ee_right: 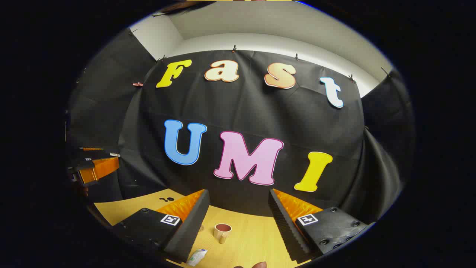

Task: Put the toothbrush and toothpaste on the desktop into the cup, then pick up the cup and place it on the coaster on the desktop.

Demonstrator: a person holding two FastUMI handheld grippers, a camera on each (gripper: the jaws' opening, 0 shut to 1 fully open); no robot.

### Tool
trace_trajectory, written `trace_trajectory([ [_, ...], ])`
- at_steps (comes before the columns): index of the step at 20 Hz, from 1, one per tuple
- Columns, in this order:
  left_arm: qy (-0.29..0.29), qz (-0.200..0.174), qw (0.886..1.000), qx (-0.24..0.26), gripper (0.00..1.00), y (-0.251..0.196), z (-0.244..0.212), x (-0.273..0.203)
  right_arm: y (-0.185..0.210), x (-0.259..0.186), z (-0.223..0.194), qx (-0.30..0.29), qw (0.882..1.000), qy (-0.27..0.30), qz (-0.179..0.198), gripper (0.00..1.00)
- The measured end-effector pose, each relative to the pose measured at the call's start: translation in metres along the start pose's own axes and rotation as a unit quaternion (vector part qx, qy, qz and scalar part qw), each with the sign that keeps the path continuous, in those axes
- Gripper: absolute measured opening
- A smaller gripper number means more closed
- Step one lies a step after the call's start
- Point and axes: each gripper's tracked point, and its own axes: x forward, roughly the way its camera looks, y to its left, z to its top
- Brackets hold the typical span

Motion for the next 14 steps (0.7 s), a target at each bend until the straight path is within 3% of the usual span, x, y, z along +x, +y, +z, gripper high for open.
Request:
trace_trajectory([
  [14, 0.023, 0.006, 1.0, 0.008, 0.97, 0.006, -0.02, 0.007, 0.014, 0.015, -0.024, 0.007, 0.999, 0.039, 0.011, 0.97],
])
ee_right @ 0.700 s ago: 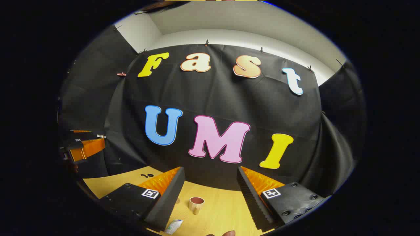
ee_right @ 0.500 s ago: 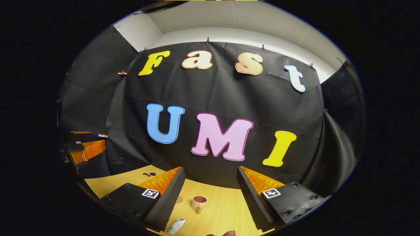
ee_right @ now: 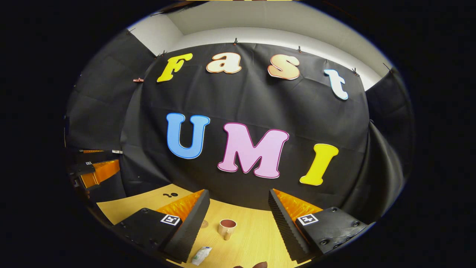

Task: Put the toothbrush and toothpaste on the desktop into the cup, then pick up the cup and place it on the coaster on the desktop.

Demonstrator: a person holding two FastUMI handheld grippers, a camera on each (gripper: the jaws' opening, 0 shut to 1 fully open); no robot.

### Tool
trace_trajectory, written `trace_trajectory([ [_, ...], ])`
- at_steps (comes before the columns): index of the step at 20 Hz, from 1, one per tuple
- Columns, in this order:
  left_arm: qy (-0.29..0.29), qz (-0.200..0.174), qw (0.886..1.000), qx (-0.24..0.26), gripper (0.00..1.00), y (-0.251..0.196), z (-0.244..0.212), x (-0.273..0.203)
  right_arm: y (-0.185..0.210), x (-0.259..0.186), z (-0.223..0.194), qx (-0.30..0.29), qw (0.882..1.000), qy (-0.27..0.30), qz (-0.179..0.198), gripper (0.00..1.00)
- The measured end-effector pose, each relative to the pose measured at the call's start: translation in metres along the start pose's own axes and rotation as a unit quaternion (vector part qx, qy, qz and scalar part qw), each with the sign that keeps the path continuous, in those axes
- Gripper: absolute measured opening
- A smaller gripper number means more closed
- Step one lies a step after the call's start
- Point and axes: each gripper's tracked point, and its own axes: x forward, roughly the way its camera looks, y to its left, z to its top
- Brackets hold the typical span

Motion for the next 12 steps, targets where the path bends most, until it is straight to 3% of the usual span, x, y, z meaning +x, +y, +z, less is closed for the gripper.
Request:
trace_trajectory([
  [7, 0.036, 0.008, 0.999, 0.007, 0.97, 0.013, -0.032, -0.003, 0.042, 0.024, -0.058, 0.005, 0.992, 0.118, 0.04, 0.97],
  [12, 0.069, 0.003, 0.998, 0.016, 0.97, 0.026, -0.064, -0.004, 0.076, 0.036, -0.139, 0.011, 0.971, 0.232, 0.057, 0.97],
])
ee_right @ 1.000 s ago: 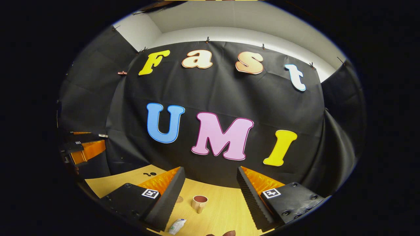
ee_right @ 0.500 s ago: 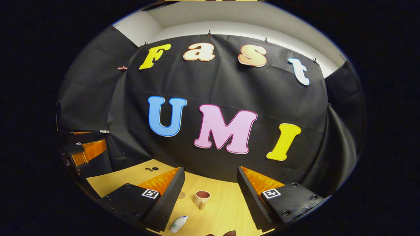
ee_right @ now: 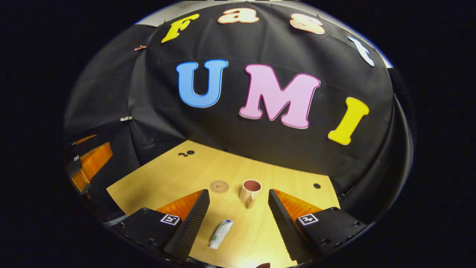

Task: Put the toothbrush and toothpaste on the desktop into the cup, then pick up the cup and place it on the coaster on the desktop.

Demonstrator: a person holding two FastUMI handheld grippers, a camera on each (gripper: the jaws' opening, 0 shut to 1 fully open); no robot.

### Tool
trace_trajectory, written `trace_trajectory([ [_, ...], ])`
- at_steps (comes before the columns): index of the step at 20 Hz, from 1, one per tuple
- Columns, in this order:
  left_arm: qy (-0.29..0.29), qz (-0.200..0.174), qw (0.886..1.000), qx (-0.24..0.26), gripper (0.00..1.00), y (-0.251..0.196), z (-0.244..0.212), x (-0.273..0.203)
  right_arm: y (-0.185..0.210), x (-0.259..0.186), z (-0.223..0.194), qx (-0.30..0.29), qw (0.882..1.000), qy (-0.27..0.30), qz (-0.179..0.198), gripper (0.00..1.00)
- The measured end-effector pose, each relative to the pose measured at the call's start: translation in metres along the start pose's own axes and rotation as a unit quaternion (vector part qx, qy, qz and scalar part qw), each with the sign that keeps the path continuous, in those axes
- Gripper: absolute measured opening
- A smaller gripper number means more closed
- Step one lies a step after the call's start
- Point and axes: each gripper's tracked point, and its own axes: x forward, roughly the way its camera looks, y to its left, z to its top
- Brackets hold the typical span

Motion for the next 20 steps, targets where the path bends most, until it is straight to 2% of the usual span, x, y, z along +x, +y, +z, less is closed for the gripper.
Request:
trace_trajectory([
  [5, 0.018, -0.002, 1.0, 0.02, 0.97, 0.011, -0.028, 0.006, 0.016, 0.038, -0.086, 0.032, 0.992, 0.12, 0.003, 0.98],
  [8, 0.026, -0.001, 0.999, 0.028, 0.97, 0.019, -0.046, 0.008, 0.031, 0.058, -0.133, 0.037, 0.981, 0.188, 0.008, 0.98],
  [11, 0.044, 0.012, 0.999, 0.024, 0.97, 0.033, -0.066, 0.009, 0.033, 0.09, -0.18, 0.017, 0.97, 0.242, -0.006, 0.96],
  [14, 0.057, 0.029, 0.998, 0.005, 0.97, 0.045, -0.077, 0.006, 0.036, 0.104, -0.216, 0.012, 0.957, 0.29, -0.019, 0.95],
  [15, 0.06, 0.038, 0.997, -0.001, 0.97, 0.051, -0.081, 0.003, 0.037, 0.111, -0.234, 0.007, 0.95, 0.311, -0.023, 0.93],
  [17, 0.061, 0.047, 0.997, 0.0, 0.97, 0.05, -0.079, -0.001, 0.032, 0.12, -0.247, -0.004, 0.945, 0.325, -0.036, 0.87],
  [18, 0.062, 0.049, 0.997, 0.001, 0.97, 0.052, -0.085, -0.002, 0.033, 0.122, -0.25, -0.005, 0.943, 0.33, -0.038, 0.79],
  [20, 0.066, 0.052, 0.996, 0.001, 0.97, 0.053, -0.088, -0.005, 0.033, 0.129, -0.256, -0.009, 0.94, 0.339, -0.043, 0.77],
])
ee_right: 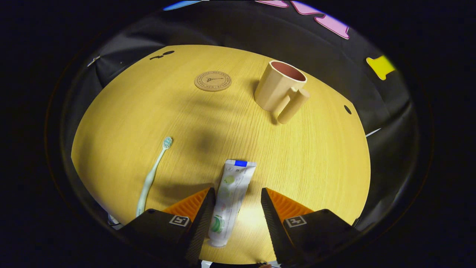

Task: Put the toothbrush and toothpaste on the desktop into the cup, then pick up the cup and place it on the coaster on the desktop.

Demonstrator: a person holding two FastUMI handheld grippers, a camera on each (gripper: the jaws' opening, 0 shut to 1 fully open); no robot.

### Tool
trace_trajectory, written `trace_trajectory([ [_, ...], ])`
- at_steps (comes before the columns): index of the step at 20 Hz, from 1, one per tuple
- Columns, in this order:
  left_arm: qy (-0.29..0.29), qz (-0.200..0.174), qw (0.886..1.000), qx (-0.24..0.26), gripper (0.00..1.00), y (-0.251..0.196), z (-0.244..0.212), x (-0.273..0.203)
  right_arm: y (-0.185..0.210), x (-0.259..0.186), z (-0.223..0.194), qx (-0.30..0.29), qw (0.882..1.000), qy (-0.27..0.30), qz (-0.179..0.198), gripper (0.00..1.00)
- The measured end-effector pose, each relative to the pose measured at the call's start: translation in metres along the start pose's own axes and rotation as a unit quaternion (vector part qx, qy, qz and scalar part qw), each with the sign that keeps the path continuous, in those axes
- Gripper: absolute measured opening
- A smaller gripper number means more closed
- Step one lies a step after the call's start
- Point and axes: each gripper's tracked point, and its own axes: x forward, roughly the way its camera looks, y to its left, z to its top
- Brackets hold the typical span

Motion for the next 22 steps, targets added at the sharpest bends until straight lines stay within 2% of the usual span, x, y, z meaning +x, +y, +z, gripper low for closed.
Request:
trace_trajectory([
  [2, 0.002, 0.001, 1.0, -0.002, 0.97, 0.008, -0.007, -0.007, 0.004, 0.006, -0.006, 0.001, 1.0, 0.019, -0.001, 0.75],
  [3, 0.003, 0.003, 1.0, -0.003, 0.97, 0.011, -0.009, -0.011, 0.003, 0.008, -0.008, -0.002, 1.0, 0.025, -0.004, 0.65],
  [5, 0.003, 0.005, 1.0, -0.003, 0.97, 0.013, -0.01, -0.012, 0.003, 0.008, -0.011, -0.013, 0.999, 0.03, -0.011, 0.54],
  [9, 0.001, 0.005, 1.0, -0.007, 0.97, 0.013, -0.008, -0.013, -0.005, 0.011, -0.022, -0.012, 0.999, 0.051, -0.007, 0.21],
  [13, -0.004, -0.004, 1.0, -0.012, 0.97, 0.003, -0.006, -0.013, -0.006, 0.01, -0.021, 0.015, 0.998, 0.043, 0.047, 0.18],
  [14, -0.002, -0.012, 1.0, -0.013, 0.97, -0.006, -0.006, -0.01, -0.006, 0.008, -0.019, 0.058, 0.994, 0.024, 0.084, 0.13],
  [16, 0.007, -0.024, 1.0, -0.011, 0.97, -0.019, -0.009, -0.007, -0.008, 0.0, -0.018, 0.097, 0.989, 0.002, 0.114, 0.13],
  [22, 0.048, -0.084, 0.995, 0.011, 0.97, -0.085, -0.025, 0.014, -0.027, -0.054, 0.004, 0.151, 0.966, -0.11, 0.18, 0.13],
])
